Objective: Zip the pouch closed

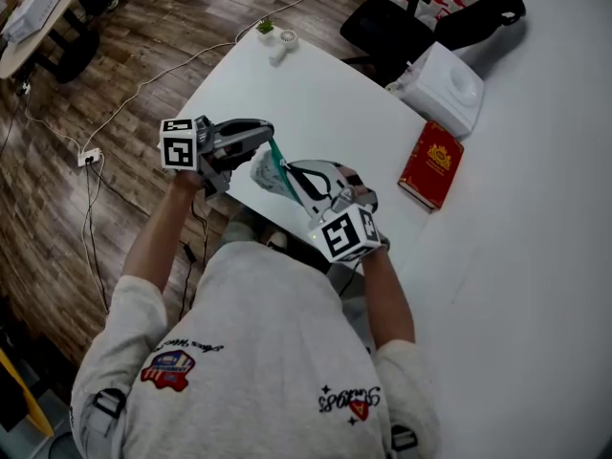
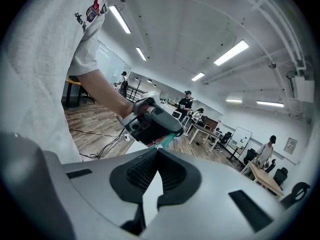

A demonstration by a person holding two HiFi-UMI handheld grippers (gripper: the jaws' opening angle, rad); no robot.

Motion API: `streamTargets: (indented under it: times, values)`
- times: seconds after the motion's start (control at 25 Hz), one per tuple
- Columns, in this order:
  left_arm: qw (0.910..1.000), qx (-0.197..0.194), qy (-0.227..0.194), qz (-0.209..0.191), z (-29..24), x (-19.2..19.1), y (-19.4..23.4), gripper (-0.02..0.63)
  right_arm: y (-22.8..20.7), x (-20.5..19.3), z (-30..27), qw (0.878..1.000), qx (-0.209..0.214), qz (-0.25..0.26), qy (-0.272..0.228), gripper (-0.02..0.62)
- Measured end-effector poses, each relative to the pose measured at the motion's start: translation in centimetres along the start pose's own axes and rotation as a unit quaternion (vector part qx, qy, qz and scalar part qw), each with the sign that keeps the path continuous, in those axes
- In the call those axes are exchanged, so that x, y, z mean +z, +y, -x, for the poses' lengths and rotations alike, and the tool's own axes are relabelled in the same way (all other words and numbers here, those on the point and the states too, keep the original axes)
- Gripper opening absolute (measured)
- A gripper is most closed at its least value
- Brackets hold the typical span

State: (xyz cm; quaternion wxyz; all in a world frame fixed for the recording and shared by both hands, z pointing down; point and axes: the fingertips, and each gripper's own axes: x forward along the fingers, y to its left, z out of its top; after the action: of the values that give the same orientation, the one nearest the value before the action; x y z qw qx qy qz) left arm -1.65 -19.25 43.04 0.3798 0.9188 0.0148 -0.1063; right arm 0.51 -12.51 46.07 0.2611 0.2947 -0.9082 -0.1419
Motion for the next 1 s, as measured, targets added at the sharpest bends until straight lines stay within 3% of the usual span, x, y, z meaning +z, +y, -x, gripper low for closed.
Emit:
streamTargets:
  times: [1.0]
  values:
    - [0.9999, 0.014, -0.004, -0.005, 0.9, 2.2, 1.3, 0.021, -0.4, -0.3, 0.2, 1.000, -0.011, -0.001, 0.007, 0.003]
